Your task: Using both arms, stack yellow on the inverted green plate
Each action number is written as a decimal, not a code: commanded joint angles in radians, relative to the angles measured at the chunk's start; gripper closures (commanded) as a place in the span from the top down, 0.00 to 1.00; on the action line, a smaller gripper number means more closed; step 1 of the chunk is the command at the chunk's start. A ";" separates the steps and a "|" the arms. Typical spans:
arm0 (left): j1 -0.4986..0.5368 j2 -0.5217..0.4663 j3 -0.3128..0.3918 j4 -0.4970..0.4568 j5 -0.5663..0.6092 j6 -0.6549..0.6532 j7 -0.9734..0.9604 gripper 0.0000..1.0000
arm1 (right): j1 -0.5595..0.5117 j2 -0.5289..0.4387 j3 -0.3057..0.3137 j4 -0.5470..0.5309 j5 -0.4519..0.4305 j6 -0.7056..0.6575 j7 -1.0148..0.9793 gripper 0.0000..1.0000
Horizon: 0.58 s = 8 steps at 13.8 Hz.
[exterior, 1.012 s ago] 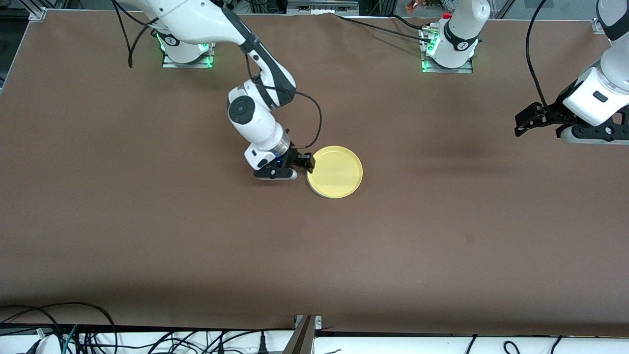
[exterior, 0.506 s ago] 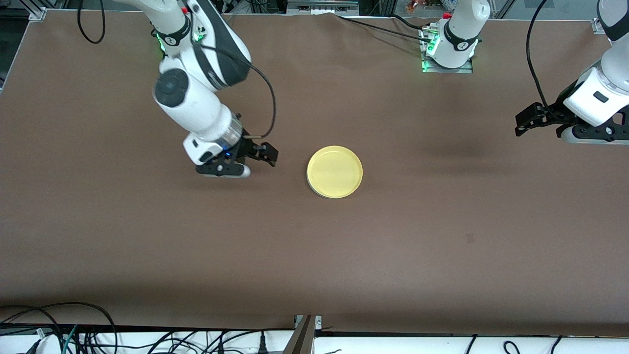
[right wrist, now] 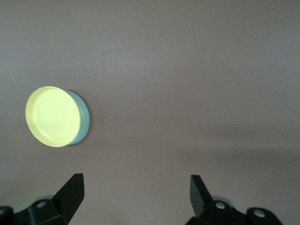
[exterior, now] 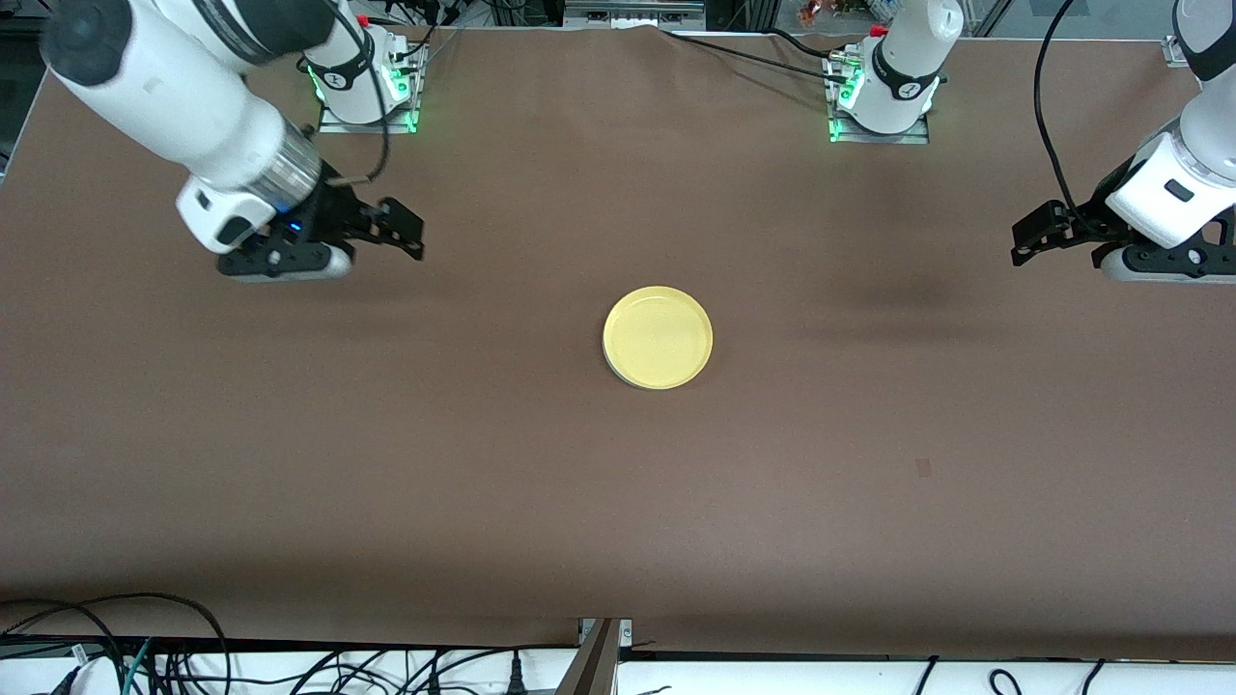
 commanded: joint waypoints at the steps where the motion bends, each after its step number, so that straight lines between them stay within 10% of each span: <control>1: 0.006 -0.013 -0.009 -0.010 0.022 -0.008 0.016 1.00 | 0.005 -0.077 0.002 -0.022 -0.097 -0.104 -0.036 1.00; 5: 0.006 -0.010 -0.010 -0.007 0.022 -0.003 0.017 1.00 | -0.081 -0.097 0.002 0.005 -0.104 -0.175 -0.167 1.00; 8: 0.005 0.004 -0.010 0.012 0.022 -0.008 0.017 1.00 | -0.261 -0.088 0.126 0.065 -0.102 -0.236 -0.250 1.00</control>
